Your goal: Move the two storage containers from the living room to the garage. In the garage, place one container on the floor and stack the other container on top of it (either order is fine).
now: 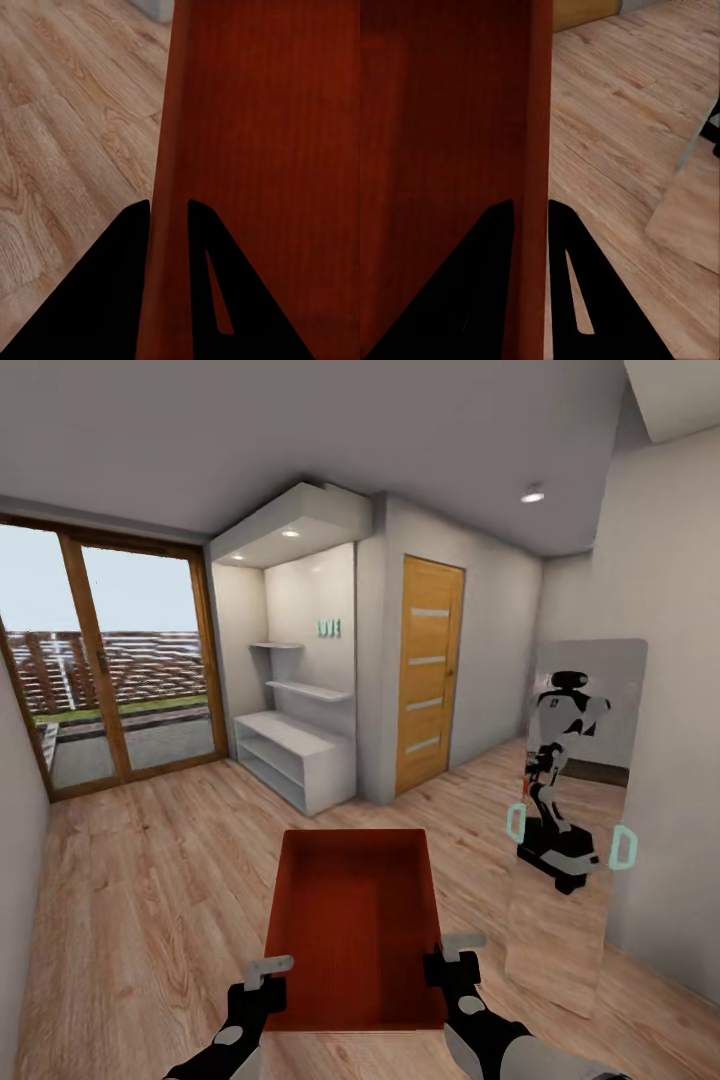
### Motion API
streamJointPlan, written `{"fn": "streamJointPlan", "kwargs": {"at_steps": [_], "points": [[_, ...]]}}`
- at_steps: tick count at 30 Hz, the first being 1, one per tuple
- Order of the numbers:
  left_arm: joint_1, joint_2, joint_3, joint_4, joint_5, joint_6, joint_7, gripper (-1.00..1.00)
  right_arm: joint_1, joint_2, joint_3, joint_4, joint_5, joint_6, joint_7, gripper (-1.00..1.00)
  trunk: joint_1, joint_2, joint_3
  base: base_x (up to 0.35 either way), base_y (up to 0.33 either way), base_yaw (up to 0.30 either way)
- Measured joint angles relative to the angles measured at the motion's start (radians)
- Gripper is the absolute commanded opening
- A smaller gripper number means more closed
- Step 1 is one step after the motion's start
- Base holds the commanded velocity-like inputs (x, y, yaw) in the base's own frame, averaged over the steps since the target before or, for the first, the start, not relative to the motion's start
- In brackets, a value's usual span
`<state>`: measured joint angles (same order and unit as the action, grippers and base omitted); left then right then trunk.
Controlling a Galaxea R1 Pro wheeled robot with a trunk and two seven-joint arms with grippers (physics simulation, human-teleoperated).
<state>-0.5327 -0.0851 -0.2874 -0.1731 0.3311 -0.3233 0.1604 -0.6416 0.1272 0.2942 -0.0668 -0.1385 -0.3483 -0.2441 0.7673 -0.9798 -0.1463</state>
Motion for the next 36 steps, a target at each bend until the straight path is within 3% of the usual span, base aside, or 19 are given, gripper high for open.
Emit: {"fn": "streamJointPlan", "kwargs": {"at_steps": [36], "points": [[0.000,0.001,-0.001,0.000,0.000,0.003,0.000,-1.00,0.001,0.001,-0.002,0.001,0.003,0.000,-0.002,-1.00,0.000,0.000,0.000,0.322,0.000,0.000]]}}
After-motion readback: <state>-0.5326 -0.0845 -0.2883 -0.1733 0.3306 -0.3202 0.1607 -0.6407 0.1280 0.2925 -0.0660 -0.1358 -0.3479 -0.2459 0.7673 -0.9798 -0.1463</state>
